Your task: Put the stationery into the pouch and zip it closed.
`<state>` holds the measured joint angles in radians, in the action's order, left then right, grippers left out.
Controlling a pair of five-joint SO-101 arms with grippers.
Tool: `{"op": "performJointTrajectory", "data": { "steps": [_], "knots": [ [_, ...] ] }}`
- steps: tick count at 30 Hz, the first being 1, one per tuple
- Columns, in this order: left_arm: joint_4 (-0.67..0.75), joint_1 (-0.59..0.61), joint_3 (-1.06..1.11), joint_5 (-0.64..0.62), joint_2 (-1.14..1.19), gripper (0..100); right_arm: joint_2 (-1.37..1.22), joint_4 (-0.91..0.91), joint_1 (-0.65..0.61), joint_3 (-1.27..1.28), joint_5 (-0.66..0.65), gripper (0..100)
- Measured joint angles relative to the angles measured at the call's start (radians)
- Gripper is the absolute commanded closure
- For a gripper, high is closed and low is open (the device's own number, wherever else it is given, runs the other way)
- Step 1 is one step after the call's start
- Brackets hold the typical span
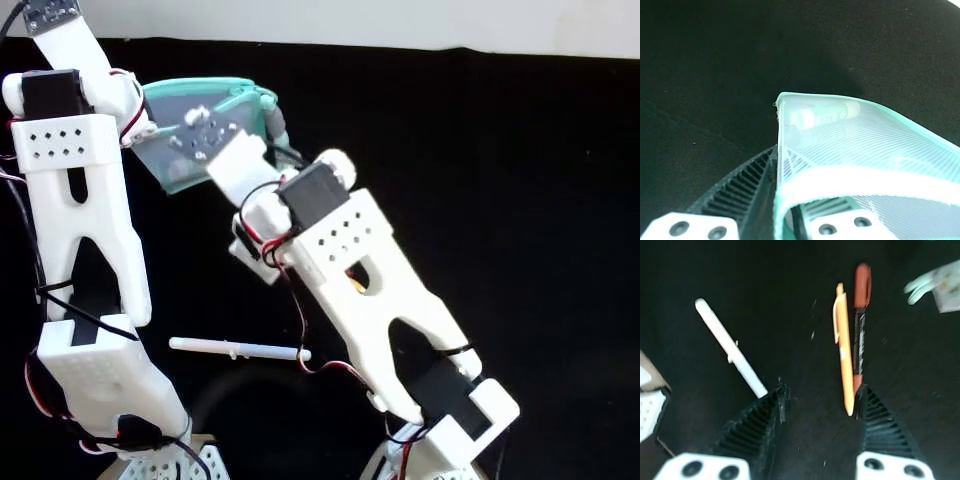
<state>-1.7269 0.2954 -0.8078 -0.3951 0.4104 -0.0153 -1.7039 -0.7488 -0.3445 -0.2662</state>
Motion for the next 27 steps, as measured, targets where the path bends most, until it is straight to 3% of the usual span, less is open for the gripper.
{"op": "performJointTrajectory", "data": {
  "steps": [9, 14, 27],
  "knots": [
    [0.000, 0.000, 0.000, 0.000, 0.000, 99, 0.114, 0.169, -0.026, 0.374, 0.000, 78.9],
    [0.000, 0.000, -0.006, 0.000, 0.011, 99, 0.140, 0.325, -0.064, 0.577, -0.063, 78.9],
    [0.000, 0.000, -0.011, 0.000, 0.061, 99, 0.097, 0.595, -0.141, 0.717, -0.166, 78.8]
  ]
}}
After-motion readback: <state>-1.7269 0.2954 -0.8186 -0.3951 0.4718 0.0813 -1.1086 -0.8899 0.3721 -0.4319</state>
